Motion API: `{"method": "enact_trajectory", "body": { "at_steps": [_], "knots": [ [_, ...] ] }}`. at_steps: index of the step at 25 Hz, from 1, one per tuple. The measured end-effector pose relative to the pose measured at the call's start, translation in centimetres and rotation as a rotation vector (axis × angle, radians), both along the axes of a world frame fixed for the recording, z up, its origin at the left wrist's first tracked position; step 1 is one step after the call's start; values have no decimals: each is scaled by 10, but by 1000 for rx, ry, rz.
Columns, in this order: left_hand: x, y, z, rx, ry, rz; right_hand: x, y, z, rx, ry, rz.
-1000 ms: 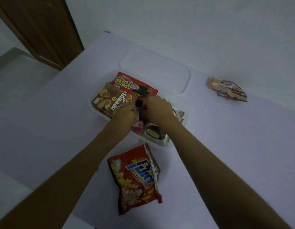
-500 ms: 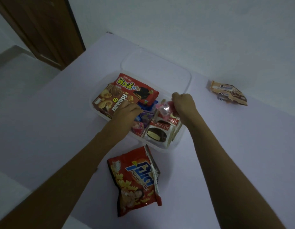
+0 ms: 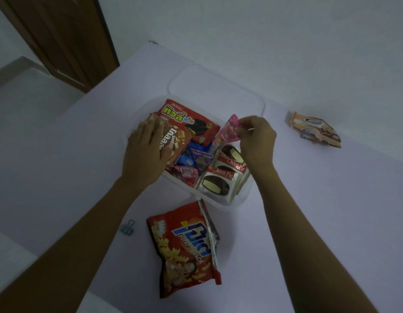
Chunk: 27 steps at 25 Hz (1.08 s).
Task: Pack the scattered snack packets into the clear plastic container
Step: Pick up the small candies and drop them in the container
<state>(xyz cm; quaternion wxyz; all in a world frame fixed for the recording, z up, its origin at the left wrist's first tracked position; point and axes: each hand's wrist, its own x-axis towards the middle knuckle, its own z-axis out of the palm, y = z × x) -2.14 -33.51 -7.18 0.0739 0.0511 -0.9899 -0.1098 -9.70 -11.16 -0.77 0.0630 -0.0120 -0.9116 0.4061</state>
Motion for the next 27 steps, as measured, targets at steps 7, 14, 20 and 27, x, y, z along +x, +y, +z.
{"method": "enact_trajectory", "body": {
  "at_steps": [7, 14, 20, 27],
  "knots": [
    [0, 2, -3, -55, -29, 20, 12, -13, -33, 278, 184, 265],
    [0, 2, -6, -48, -13, 24, 16, -12, -41, 301, 11, 312],
    [-1, 3, -7, -59, -21, 27, 4, -10, -31, 429, -40, 461],
    [-2, 3, -5, -9, -31, 24, 12, 6, -15, 280, 34, 314]
  ]
}}
